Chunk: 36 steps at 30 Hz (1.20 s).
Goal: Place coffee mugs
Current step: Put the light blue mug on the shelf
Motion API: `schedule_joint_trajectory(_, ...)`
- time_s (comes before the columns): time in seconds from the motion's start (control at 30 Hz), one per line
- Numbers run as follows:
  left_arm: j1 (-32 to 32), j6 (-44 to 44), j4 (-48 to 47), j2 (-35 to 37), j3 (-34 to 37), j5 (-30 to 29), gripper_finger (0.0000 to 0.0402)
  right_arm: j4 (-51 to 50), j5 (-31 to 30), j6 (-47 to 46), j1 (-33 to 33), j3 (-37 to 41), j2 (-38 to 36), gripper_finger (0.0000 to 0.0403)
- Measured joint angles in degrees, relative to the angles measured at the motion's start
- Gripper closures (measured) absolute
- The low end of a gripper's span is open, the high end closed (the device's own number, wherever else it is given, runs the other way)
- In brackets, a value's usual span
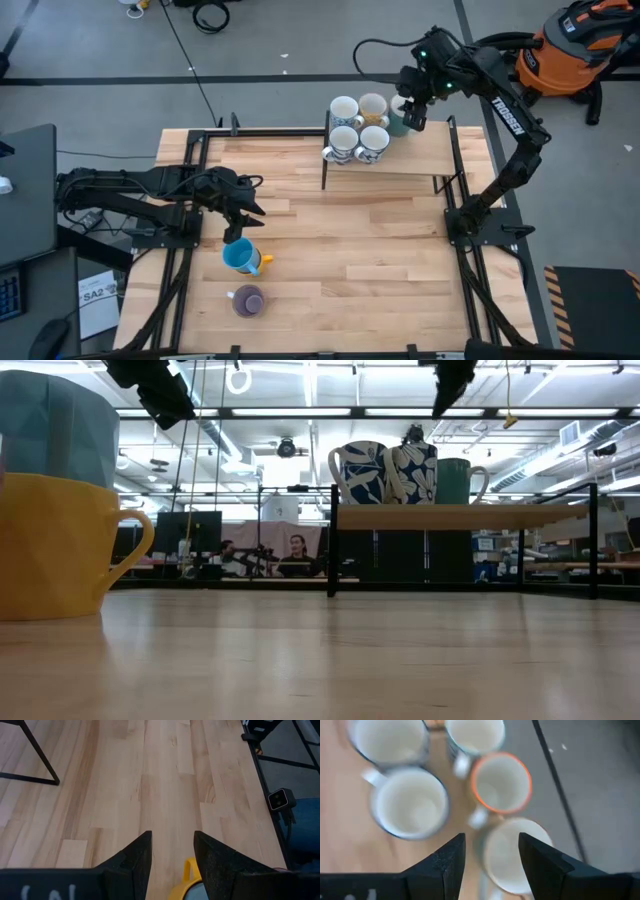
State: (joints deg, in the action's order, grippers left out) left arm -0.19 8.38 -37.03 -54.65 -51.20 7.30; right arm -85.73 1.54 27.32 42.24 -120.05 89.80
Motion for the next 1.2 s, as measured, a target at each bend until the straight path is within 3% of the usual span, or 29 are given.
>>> schedule_joint_trajectory(0.23, 0.00, 1.75, 0.01, 0.00, -0.02, -0.01, 0.0249, -0.09, 6.78, -6.82, -4.62, -1.51, 0.00, 0.0213)
schedule_joint_trajectory(0.53, 0.01, 10.00, 0.49, 0.00, -0.60, 0.09, 0.0249, 2.09, 7.17, -13.41, -15.52, -1.51, 0.00, 0.0213)
schedule_joint_trajectory(0.73, 0.00, 17.25, -1.31, 0.00, -5.70, 4.26, 0.0249, 5.44, 7.19, -15.92, -23.11, -1.51, 0.00, 0.0213)
schedule_joint_trajectory(1.0, -0.07, 19.82, -12.62, 0.02, -13.46, 7.80, 0.0249, 8.16, 7.17, -17.65, -31.07, -1.51, 0.00, 0.0213)
schedule_joint_trajectory(1.2, -0.07, 19.67, -21.70, 0.02, -14.12, 7.79, 0.0249, 9.04, 7.17, -21.85, -36.37, -0.46, -0.02, 0.0213)
